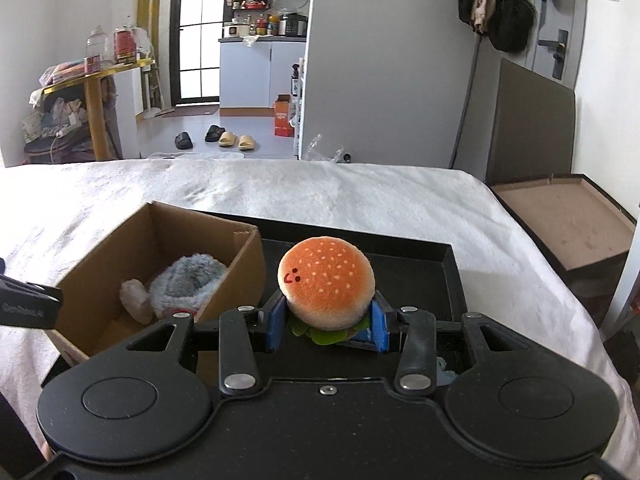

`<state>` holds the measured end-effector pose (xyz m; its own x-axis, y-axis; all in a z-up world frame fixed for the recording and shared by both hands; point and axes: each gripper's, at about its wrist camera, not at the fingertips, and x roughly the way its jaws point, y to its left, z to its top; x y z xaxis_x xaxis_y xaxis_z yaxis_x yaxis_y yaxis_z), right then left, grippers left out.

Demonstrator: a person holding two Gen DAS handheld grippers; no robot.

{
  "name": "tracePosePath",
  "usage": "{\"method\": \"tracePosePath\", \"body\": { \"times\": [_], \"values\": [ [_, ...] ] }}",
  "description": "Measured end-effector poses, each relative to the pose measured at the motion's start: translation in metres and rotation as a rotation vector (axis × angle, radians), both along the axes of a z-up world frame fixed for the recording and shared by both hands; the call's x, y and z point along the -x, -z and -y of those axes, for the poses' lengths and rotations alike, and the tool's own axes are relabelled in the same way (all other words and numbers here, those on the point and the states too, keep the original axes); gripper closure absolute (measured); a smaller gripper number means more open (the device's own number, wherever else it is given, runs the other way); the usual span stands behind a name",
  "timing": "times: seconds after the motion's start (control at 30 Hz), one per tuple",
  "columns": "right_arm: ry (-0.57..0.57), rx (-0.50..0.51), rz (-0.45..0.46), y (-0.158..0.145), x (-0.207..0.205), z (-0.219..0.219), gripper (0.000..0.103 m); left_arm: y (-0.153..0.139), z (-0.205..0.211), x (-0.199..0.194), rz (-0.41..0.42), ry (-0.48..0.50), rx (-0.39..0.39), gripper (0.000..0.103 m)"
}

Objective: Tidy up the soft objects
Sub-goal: 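Carry the burger with the right gripper into the box and release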

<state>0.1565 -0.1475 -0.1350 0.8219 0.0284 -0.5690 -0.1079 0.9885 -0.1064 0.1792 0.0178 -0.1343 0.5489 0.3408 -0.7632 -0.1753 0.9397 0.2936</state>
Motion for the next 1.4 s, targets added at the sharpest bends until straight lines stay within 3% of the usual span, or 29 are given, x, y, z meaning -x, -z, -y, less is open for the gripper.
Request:
{"method": "tracePosePath", "body": {
  "times": [0.7, 1.0, 1.23, 1.4],
  "values": [
    [-0.09, 0.039, -0.016, -0.01, -0.007, -0.057, 0.061, 0.008, -0.034, -0.005, -0.031, -0.037, 0.18, 0.035],
    [-0.132, -0.001, -0.06, -0.007, -0.014, -0.079, 0.061, 0.013, -0.045, -0.007, -0.05, -0.061, 0.22, 0.035],
    [-0.135, -0.04, -0.1, -0.005, -0.024, -0.088, 0.06, 0.026, -0.057, -0.017, -0.123, -0.09, 0.299, 0.038],
    [-0.141, -0.062, -0.117, -0.004, -0.028, -0.092, 0.06, 0.03, -0.057, -0.019, -0.139, -0.09, 0.306, 0.042]
  ]
}}
